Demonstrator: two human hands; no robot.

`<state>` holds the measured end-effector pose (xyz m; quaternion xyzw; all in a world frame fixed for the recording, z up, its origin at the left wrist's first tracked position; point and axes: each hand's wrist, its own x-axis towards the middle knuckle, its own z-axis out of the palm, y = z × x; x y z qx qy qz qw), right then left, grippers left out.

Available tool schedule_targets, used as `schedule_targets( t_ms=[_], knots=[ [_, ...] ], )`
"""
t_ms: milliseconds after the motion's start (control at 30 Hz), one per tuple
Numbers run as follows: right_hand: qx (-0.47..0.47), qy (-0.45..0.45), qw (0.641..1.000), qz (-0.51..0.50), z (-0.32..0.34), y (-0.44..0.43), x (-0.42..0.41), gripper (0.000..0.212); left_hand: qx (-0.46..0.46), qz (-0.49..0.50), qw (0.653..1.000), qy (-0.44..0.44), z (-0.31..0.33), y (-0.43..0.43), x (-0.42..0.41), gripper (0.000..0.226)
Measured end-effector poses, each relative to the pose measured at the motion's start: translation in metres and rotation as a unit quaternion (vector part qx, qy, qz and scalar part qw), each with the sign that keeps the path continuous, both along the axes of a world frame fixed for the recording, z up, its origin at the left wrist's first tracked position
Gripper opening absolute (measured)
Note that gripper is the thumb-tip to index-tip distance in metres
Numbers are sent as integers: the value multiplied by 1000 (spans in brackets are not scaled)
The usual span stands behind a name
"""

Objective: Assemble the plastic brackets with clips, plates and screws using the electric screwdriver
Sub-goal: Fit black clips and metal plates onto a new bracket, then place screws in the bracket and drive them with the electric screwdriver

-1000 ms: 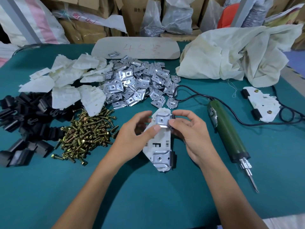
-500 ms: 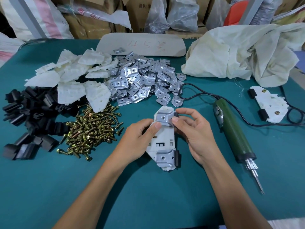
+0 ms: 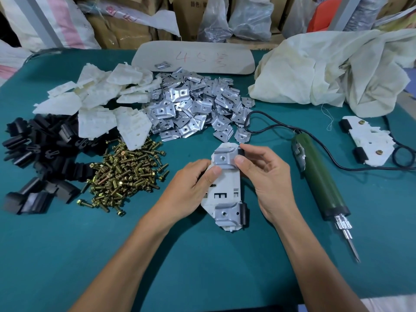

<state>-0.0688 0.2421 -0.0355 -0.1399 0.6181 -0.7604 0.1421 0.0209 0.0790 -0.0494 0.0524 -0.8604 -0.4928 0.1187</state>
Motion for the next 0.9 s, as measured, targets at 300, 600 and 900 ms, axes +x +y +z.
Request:
schedule_targets(
  t_ms=[300, 600, 900],
  knots=[
    [30, -17, 999, -1, -3, 0, -5, 25, -40, 24, 999, -21, -1, 5, 0, 53],
    [249, 121, 960, -34, -12, 2, -4, 20, -274, 179, 945, 17, 26, -43, 23, 12],
    [331, 373, 861, 96, 19, -40, 29, 11, -307, 160, 925, -154, 27, -85, 44, 10]
  ],
)
